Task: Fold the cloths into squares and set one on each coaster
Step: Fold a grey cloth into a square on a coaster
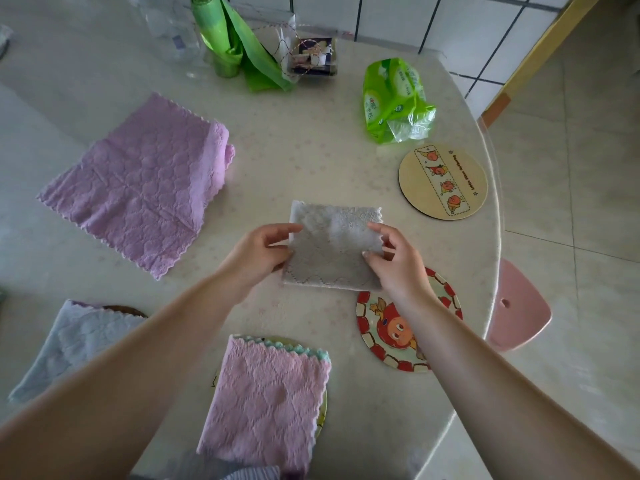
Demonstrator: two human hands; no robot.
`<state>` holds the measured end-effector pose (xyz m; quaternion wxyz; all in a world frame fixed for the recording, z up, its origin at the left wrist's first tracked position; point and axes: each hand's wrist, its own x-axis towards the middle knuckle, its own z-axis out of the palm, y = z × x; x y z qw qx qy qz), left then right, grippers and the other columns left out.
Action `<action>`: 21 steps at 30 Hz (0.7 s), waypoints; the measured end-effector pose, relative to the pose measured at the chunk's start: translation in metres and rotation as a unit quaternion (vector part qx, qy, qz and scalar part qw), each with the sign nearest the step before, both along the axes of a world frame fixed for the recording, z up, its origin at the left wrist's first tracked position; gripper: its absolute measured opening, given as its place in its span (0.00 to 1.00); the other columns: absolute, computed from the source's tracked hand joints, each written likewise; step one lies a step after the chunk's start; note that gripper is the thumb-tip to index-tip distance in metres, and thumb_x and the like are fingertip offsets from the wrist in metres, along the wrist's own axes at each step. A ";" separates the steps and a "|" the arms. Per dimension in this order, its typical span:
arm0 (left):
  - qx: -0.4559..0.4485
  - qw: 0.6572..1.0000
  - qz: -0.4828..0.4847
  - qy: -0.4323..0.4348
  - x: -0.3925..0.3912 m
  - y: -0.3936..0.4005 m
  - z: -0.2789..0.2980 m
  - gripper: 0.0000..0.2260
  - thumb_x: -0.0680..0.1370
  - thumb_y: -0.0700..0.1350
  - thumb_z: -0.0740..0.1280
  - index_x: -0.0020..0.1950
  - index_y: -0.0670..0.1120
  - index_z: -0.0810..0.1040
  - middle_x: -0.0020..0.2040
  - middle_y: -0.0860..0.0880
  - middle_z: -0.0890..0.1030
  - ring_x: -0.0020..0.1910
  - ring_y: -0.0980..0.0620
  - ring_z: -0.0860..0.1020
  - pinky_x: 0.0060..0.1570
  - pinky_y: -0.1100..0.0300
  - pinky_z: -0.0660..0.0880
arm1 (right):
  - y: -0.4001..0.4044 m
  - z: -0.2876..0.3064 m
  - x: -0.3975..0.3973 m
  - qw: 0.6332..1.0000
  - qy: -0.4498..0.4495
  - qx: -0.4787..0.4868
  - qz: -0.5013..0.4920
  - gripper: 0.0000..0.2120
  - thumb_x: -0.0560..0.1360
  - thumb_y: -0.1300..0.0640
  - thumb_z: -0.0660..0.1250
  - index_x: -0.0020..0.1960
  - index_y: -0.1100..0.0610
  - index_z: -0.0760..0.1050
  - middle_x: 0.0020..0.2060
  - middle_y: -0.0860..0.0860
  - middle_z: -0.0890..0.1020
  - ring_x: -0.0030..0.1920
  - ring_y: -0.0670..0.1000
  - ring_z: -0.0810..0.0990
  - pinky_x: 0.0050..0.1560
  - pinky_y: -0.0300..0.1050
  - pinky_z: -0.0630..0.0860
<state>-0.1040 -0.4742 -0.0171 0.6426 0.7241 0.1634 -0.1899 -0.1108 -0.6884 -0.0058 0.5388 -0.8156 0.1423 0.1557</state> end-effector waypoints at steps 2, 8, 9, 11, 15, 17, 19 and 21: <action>-0.023 0.999 -0.023 0.019 -0.009 -0.015 0.008 0.19 0.76 0.27 0.59 0.58 0.47 0.75 0.48 0.51 0.78 0.35 0.64 0.79 0.35 0.72 0.74 | -0.016 0.004 -0.014 1.000 0.000 0.022 -0.021 0.19 0.76 0.59 0.65 0.62 0.40 0.71 0.50 0.38 0.75 0.50 0.44 0.76 0.48 0.48 0.78; 0.009 0.988 -0.156 -0.007 -0.040 -0.066 0.009 0.20 0.75 0.30 0.63 0.58 0.52 0.76 0.46 0.54 0.80 0.41 0.65 0.78 0.46 0.70 0.75 | -0.072 -0.004 -0.070 0.991 0.039 0.097 -0.089 0.20 0.74 0.65 0.65 0.51 0.38 0.75 0.51 0.48 0.79 0.48 0.51 0.80 0.50 0.52 0.80; 0.022 0.985 -0.171 -0.016 -0.044 -0.074 0.007 0.19 0.75 0.30 0.63 0.60 0.50 0.76 0.48 0.54 0.79 0.42 0.66 0.77 0.46 0.72 0.74 | -0.078 -0.007 -0.077 0.991 0.035 0.089 -0.094 0.20 0.74 0.66 0.65 0.52 0.39 0.76 0.53 0.49 0.79 0.48 0.50 0.79 0.50 0.49 0.79; 0.052 0.981 -0.183 -0.035 -0.051 -0.087 0.003 0.18 0.75 0.30 0.64 0.62 0.45 0.75 0.53 0.52 0.79 0.46 0.64 0.76 0.47 0.76 0.71 | -0.086 -0.011 -0.087 0.994 0.016 0.064 -0.088 0.21 0.74 0.68 0.64 0.55 0.42 0.75 0.55 0.45 0.77 0.48 0.45 0.77 0.50 0.42 0.78; 0.092 0.976 -0.189 -0.064 -0.059 -0.099 -0.007 0.18 0.74 0.31 0.65 0.64 0.42 0.74 0.61 0.46 0.76 0.55 0.56 0.75 0.51 0.77 0.69 | -0.096 -0.017 -0.099 0.999 -0.024 -0.022 -0.043 0.23 0.73 0.68 0.65 0.64 0.50 0.73 0.58 0.43 0.72 0.49 0.44 0.74 0.48 0.28 0.72; 0.117 0.969 -0.201 -0.078 -0.061 -0.101 -0.010 0.19 0.74 0.31 0.65 0.64 0.41 0.74 0.63 0.45 0.75 0.58 0.54 0.74 0.56 0.73 0.68 | -0.099 -0.023 -0.102 0.998 -0.030 -0.049 -0.028 0.23 0.73 0.67 0.65 0.66 0.53 0.72 0.61 0.44 0.70 0.51 0.43 0.73 0.44 0.20 0.67; 0.142 0.961 -0.220 -0.089 -0.060 -0.100 -0.014 0.19 0.74 0.31 0.65 0.64 0.41 0.74 0.65 0.44 0.74 0.61 0.50 0.74 0.62 0.66 0.67 | -0.101 -0.029 -0.104 0.997 -0.033 -0.069 -0.019 0.23 0.73 0.67 0.65 0.67 0.55 0.71 0.62 0.45 0.70 0.53 0.47 0.73 0.44 0.19 0.65; 0.158 0.955 -0.232 -0.095 -0.061 -0.100 -0.017 0.19 0.75 0.32 0.65 0.65 0.42 0.74 0.65 0.43 0.73 0.63 0.48 0.73 0.64 0.64 0.65 | -0.102 -0.033 -0.104 0.996 -0.032 -0.078 -0.019 0.23 0.73 0.66 0.65 0.67 0.54 0.71 0.64 0.45 0.70 0.51 0.48 0.74 0.43 0.21 0.66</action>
